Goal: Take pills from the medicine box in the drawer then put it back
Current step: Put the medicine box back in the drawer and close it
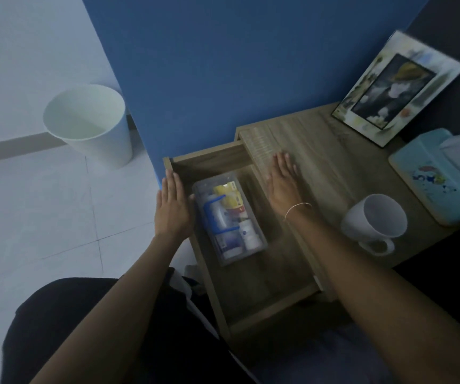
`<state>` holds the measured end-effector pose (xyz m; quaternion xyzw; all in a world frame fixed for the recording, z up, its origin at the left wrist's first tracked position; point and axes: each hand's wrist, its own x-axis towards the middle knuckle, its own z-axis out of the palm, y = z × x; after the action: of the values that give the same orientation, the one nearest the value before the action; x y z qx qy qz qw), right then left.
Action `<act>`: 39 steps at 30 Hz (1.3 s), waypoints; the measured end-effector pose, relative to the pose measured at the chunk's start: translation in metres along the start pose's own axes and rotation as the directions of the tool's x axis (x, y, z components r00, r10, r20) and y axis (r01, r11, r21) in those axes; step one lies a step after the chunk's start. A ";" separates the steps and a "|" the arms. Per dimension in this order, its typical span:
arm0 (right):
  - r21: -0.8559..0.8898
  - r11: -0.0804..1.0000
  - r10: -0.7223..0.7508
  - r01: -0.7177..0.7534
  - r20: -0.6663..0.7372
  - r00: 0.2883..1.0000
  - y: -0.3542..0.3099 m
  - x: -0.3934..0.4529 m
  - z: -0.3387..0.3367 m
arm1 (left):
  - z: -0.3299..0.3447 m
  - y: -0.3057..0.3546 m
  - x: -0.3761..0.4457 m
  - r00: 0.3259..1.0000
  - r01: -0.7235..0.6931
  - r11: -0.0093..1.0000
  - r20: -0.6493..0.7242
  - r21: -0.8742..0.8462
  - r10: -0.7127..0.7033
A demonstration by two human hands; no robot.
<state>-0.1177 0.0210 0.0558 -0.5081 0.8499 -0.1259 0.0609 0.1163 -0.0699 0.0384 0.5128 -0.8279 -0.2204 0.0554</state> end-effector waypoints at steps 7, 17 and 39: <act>-0.107 0.994 0.002 0.014 0.147 0.989 0.020 0.017 -0.002 | 0.000 0.006 0.002 1.000 0.006 0.970 0.012 -0.244 -0.004; -0.104 0.994 -0.036 0.046 0.091 0.995 0.029 0.014 0.009 | 0.012 0.015 0.012 0.997 -0.058 0.957 0.032 -0.285 0.070; -0.124 0.992 -0.022 0.030 0.069 0.997 0.031 0.014 0.016 | 0.040 0.113 0.054 0.978 0.126 0.717 0.208 -0.685 0.026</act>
<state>-0.1469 0.0207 0.0322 -0.5258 0.8469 -0.0557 0.0562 -0.0147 -0.0624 0.0423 0.4516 -0.6716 -0.5670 0.1531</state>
